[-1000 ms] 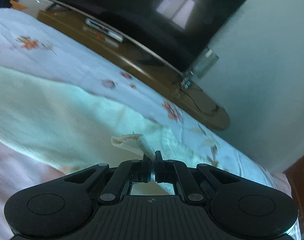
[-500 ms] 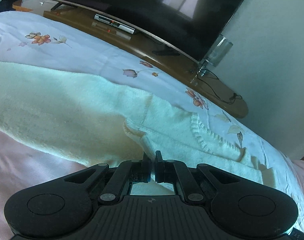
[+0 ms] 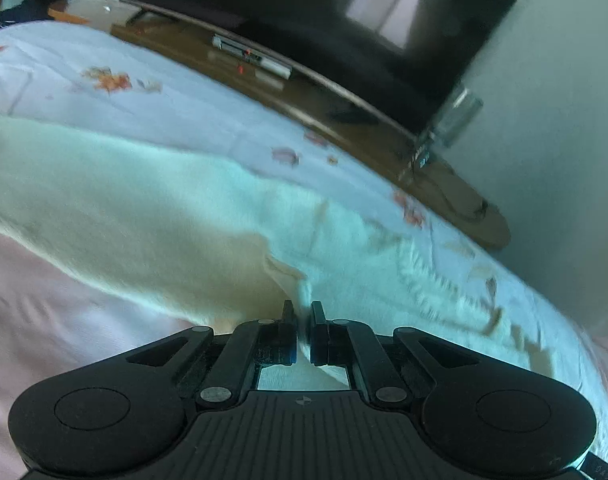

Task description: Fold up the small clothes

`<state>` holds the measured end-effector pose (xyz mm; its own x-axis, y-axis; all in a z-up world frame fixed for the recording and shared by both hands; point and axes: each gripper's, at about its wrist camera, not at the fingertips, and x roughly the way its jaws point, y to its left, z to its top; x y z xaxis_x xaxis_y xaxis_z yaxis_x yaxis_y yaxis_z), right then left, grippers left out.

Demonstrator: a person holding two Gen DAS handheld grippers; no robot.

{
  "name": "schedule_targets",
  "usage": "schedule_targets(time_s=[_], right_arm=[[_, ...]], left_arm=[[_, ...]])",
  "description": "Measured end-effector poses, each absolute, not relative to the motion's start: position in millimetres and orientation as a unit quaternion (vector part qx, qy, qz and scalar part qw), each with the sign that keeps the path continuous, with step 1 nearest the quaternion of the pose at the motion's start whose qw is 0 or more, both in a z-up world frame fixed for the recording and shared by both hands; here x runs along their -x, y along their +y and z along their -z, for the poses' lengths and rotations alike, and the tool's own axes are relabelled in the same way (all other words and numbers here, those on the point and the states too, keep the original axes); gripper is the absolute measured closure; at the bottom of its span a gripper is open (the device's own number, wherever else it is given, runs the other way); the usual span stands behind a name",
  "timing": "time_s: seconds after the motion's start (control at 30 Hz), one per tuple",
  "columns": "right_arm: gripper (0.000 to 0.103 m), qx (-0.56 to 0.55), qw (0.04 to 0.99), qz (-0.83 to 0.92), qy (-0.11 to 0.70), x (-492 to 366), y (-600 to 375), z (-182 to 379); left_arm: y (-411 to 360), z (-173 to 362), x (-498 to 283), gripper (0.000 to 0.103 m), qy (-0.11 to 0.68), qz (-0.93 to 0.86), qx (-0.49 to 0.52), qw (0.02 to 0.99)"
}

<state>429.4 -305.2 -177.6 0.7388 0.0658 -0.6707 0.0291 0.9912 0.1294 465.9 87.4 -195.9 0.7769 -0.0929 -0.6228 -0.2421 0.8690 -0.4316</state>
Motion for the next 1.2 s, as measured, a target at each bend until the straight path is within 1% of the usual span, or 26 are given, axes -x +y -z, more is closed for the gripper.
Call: schedule_targets(time_s=[0.13,0.3,0.33,0.47,0.5,0.57,0.67,0.77,0.83,0.9,1.03,1.2], right_arm=[[0.079,-0.065,0.935,-0.007,0.349,-442.9,-306.7,170.2],[0.079,-0.037,0.941,-0.019,0.335,-471.1,-298.0,168.1],[0.079,-0.029,0.941,-0.023,0.335,-476.0,-294.3,169.4],[0.080,-0.012,0.939,-0.039,0.342,-500.6,-284.6,180.0],[0.083,-0.003,0.937,-0.041,0.348,-506.3,-282.4,184.5],[0.083,0.009,0.934,-0.033,0.357,-512.4,-283.8,194.3],[0.083,-0.005,0.937,-0.020,0.350,-509.3,-294.5,194.1],[0.079,-0.021,0.941,-0.025,0.338,-495.7,-292.9,184.8],[0.080,-0.002,0.938,-0.043,0.345,-492.4,-280.1,187.2],[0.079,0.006,0.932,-0.041,0.359,-491.6,-272.8,192.5],[0.077,-0.002,0.936,-0.047,0.348,-471.9,-260.4,175.6],[0.077,-0.003,0.936,-0.078,0.343,-444.7,-217.1,162.3]], left_arm=[[96.3,181.0,-457.8,0.099,0.313,-0.051,0.256,0.913],[85.4,164.5,-457.0,0.099,0.286,-0.032,0.238,0.927],[81.0,164.5,-460.3,0.099,0.289,-0.028,0.230,0.929],[70.7,188.0,-483.6,0.099,0.347,-0.019,0.224,0.910],[69.8,194.4,-487.4,0.099,0.361,-0.024,0.223,0.905],[74.2,202.8,-487.8,0.099,0.366,-0.030,0.229,0.902],[72.7,194.5,-484.1,0.099,0.370,-0.033,0.222,0.902],[68.0,185.1,-479.5,0.099,0.358,-0.031,0.205,0.910],[71.0,192.0,-484.8,0.099,0.384,-0.037,0.203,0.900],[80.9,190.6,-479.9,0.099,0.387,-0.035,0.226,0.893],[99.6,173.3,-460.3,0.099,0.370,-0.044,0.207,0.904],[152.5,167.7,-437.7,0.099,0.367,-0.049,0.231,0.900]])
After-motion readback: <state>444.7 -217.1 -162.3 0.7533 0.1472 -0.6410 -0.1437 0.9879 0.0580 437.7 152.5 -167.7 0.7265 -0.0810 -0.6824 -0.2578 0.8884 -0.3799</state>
